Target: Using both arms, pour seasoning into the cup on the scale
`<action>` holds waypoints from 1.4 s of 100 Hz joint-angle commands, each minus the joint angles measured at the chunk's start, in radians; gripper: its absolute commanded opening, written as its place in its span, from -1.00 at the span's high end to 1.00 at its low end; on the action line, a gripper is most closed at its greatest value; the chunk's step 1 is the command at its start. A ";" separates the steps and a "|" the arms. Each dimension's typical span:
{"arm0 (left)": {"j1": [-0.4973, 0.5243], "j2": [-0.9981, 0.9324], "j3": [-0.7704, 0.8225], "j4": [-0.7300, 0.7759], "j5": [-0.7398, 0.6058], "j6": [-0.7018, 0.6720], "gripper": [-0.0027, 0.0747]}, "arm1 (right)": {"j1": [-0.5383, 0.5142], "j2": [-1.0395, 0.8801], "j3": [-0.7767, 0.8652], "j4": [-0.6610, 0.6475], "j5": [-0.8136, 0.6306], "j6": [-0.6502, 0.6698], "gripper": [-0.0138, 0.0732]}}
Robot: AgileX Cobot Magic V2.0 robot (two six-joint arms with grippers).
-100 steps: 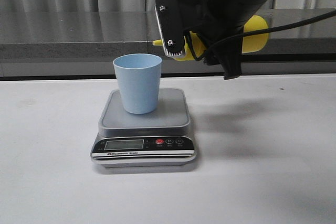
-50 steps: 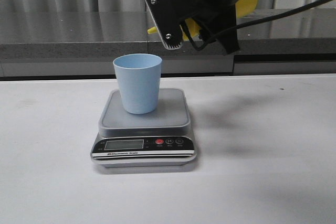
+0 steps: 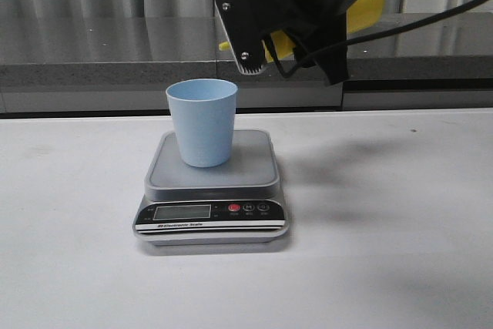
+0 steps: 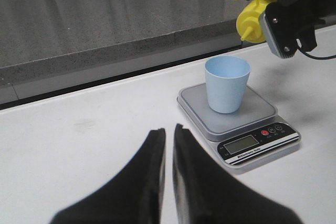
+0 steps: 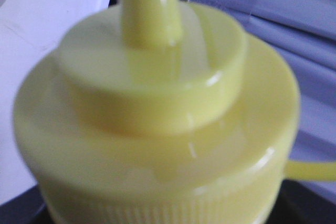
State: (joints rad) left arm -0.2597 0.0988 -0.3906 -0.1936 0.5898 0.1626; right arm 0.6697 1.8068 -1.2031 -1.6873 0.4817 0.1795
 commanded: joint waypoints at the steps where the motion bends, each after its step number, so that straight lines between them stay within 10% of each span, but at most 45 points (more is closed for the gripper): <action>1: 0.002 0.010 -0.026 -0.009 -0.080 -0.011 0.83 | 0.001 -0.102 -0.039 0.046 0.025 0.048 0.76; 55: 0.002 0.010 -0.026 -0.009 -0.080 -0.011 0.83 | -0.199 -0.303 0.020 0.842 -0.316 -0.015 0.83; 100: 0.002 0.010 -0.026 -0.009 -0.080 -0.011 0.83 | -0.301 -0.304 0.380 1.510 -0.987 -0.292 0.84; 140: 0.002 0.010 -0.026 -0.009 -0.080 -0.011 0.83 | -0.302 -0.141 0.477 1.640 -1.327 -0.280 0.84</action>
State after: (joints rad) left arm -0.2597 0.0988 -0.3906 -0.1936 0.5884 0.1626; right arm 0.3742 1.6761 -0.7082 -0.0552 -0.6868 -0.1249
